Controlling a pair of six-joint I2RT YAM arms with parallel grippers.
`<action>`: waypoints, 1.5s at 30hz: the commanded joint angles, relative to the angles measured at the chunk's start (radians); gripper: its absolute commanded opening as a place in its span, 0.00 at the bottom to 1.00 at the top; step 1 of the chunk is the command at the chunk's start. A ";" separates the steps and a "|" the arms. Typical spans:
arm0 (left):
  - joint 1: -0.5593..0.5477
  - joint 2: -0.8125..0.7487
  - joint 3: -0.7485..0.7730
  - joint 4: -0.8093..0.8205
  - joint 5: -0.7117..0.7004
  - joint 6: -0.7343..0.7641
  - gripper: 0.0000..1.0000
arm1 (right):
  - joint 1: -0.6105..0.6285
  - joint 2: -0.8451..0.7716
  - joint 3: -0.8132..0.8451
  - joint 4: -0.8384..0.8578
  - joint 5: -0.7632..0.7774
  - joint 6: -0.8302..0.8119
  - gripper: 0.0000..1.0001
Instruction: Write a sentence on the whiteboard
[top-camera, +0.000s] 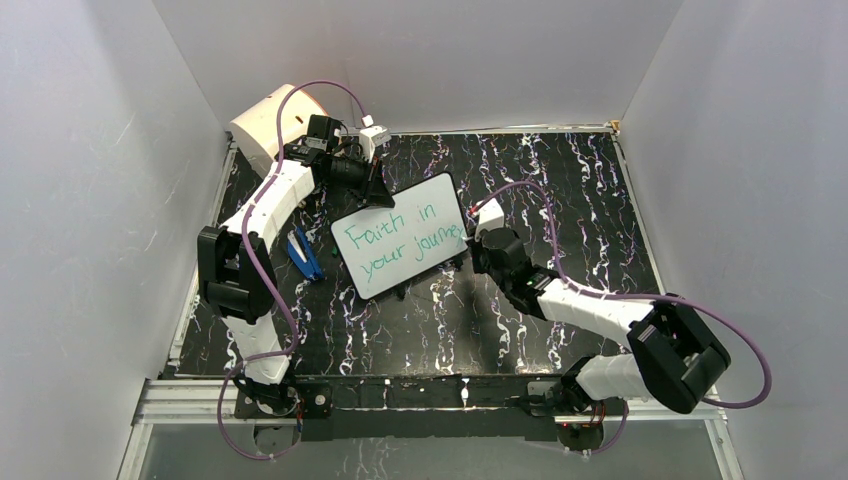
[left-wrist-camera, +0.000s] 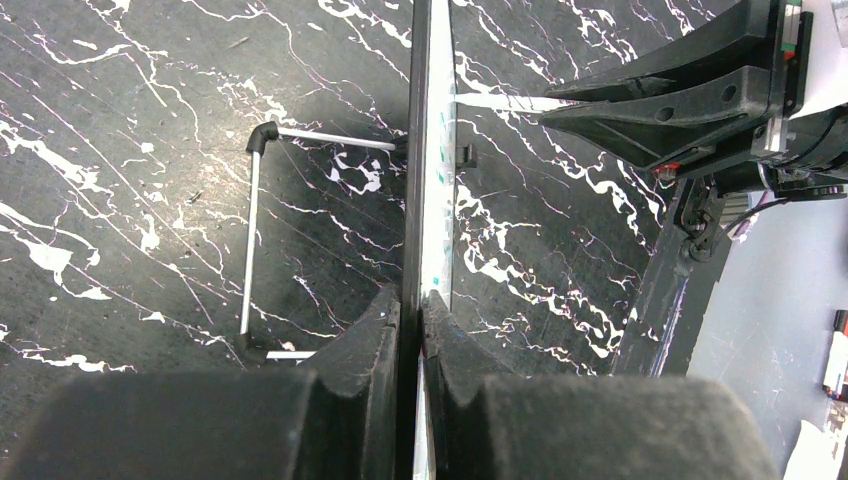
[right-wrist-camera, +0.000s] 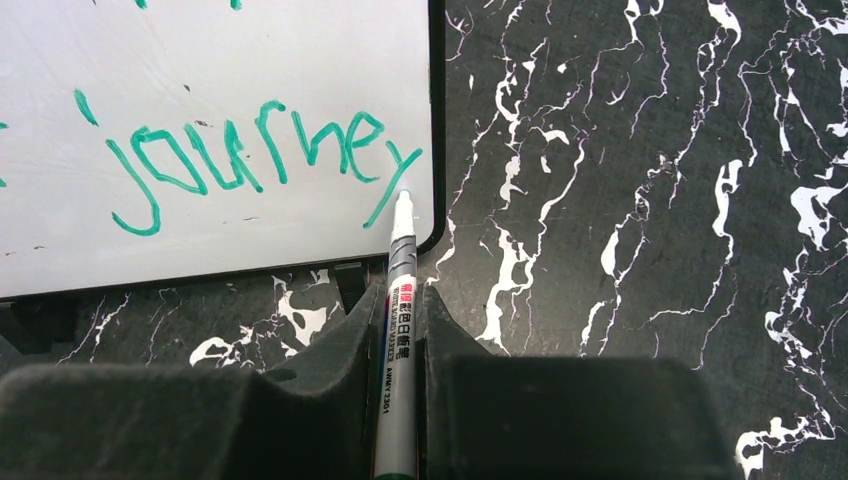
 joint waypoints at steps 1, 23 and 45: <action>-0.024 0.046 -0.022 -0.069 -0.144 0.024 0.00 | -0.007 -0.072 -0.008 0.024 0.009 0.011 0.00; -0.024 -0.189 -0.057 0.056 -0.324 -0.131 0.56 | -0.007 -0.320 -0.019 -0.136 0.098 0.009 0.00; 0.200 -0.501 -0.421 0.107 -0.687 -0.462 0.56 | -0.007 -0.440 -0.080 -0.103 0.077 -0.009 0.00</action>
